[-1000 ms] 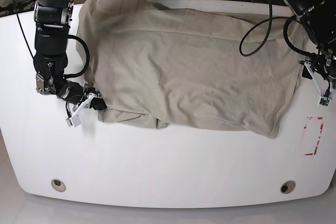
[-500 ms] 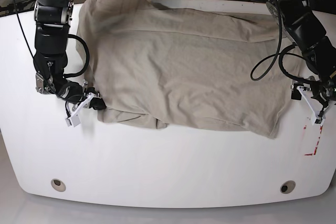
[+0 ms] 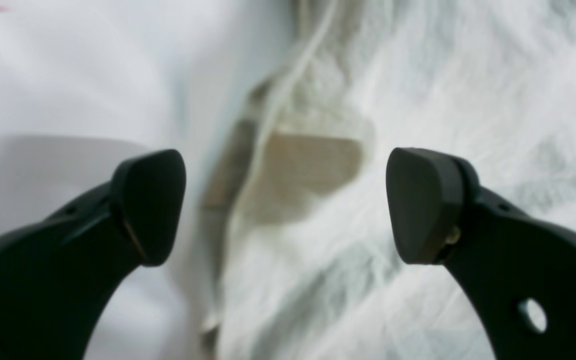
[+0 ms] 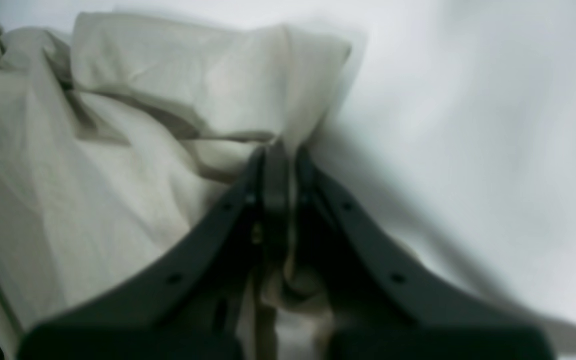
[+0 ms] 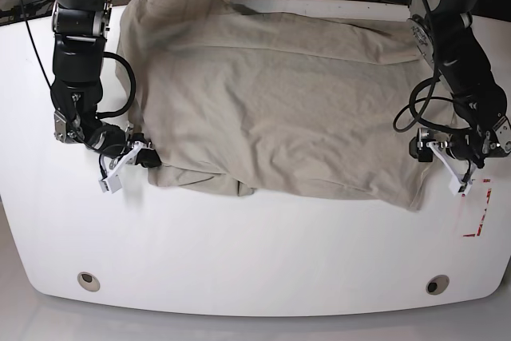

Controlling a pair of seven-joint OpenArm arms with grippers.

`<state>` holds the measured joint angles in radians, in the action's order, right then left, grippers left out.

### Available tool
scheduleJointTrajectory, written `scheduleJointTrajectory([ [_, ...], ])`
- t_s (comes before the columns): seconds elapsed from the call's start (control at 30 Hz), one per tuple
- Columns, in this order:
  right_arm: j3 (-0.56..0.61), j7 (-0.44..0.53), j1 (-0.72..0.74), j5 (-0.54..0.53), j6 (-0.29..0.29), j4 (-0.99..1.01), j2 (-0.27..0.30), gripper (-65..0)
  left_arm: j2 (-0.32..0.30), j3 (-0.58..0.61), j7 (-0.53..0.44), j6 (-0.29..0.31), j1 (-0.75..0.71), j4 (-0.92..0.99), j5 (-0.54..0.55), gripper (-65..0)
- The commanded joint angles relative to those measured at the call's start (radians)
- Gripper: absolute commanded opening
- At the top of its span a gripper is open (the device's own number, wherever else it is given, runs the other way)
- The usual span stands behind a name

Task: Fold the T-shirt properly
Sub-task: 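Move the left gripper along the shirt side and grasp the hem corner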

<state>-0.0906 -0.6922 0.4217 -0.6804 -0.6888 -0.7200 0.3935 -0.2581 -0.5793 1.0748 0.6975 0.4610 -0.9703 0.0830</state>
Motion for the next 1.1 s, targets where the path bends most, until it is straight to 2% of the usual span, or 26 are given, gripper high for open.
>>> scheduleJointTrajectory([
  [0.0,-0.005,0.01,0.026,-0.012,-0.009,-0.016,0.015,-64.8,-0.019,0.002,-0.025,0.001,0.048,0.017,0.011,-5.0],
  [0.13,-0.005,0.01,0.024,-0.017,-0.009,-0.016,0.015,-64.8,-0.019,0.003,-0.037,0.001,0.075,0.086,0.011,-5.1],
  [0.3,-0.005,0.01,0.024,-0.019,-0.009,-0.016,0.015,-64.8,-0.019,0.068,-0.095,0.001,0.101,0.166,0.011,-5.7],
  [0.37,-0.005,0.01,0.024,-0.019,-0.009,-0.016,0.015,-64.8,-0.017,0.075,-0.124,0.001,0.103,0.195,0.011,-11.4],
  [0.4,-0.005,0.01,0.024,-0.019,-0.009,-0.016,0.015,-64.8,-0.017,0.075,-0.13,0.001,0.104,0.202,0.011,-15.0],
  [0.53,-0.005,0.009,0.024,-0.019,-0.009,-0.016,0.015,-64.8,-0.017,0.069,-0.137,0.001,0.114,0.212,0.011,-38.9],
  [0.63,-0.005,0.007,0.024,-0.019,-0.009,-0.016,0.015,-64.8,-0.017,0.074,-0.138,0.001,0.111,0.207,0.005,-63.1],
  [0.67,-0.005,0.006,0.024,-0.019,-0.009,-0.017,0.015,-65.0,-0.017,0.074,-0.138,0.001,0.111,0.207,0.004,-65.0],
  [0.77,-0.005,0.004,0.024,-0.02,-0.009,-0.023,0.015,-65.0,-0.017,0.075,-0.135,0.001,0.111,0.207,0.004,-63.1],
  [0.87,-0.005,-0.025,0.019,-0.02,-0.009,-0.079,0.015,-65.0,-0.017,0.075,-0.107,0.001,0.111,0.195,0.005,-65.0],
  [1.07,-0.084,-0.12,-0.05,-0.02,-0.009,-0.292,0.014,-65.0,-0.008,0.075,0.015,0.001,0.054,-0.074,0.008,-64.9],
])
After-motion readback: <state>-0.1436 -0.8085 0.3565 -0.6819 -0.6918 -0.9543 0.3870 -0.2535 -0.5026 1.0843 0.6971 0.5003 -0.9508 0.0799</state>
